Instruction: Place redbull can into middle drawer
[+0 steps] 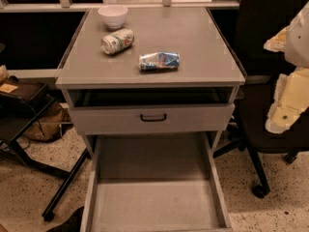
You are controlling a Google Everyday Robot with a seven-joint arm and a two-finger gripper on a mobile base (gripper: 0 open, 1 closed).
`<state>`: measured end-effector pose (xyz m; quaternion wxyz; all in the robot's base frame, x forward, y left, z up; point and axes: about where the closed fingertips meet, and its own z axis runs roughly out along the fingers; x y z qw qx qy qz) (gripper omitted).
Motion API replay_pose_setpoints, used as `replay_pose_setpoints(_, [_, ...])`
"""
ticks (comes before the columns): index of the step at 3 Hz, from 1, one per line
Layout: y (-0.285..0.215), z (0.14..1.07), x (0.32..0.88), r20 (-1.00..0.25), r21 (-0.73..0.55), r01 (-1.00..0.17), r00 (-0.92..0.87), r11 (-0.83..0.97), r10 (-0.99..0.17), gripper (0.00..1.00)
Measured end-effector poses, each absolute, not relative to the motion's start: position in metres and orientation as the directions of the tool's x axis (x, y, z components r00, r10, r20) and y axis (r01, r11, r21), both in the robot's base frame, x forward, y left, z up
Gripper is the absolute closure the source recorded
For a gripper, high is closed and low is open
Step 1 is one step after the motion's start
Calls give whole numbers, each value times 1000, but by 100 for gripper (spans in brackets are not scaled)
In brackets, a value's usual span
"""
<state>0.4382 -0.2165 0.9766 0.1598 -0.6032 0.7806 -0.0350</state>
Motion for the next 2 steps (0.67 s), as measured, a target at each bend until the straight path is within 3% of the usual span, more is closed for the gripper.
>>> replay_pose_setpoints(2, [-216, 968, 451, -210, -240, -932, -222, 270, -952, 0])
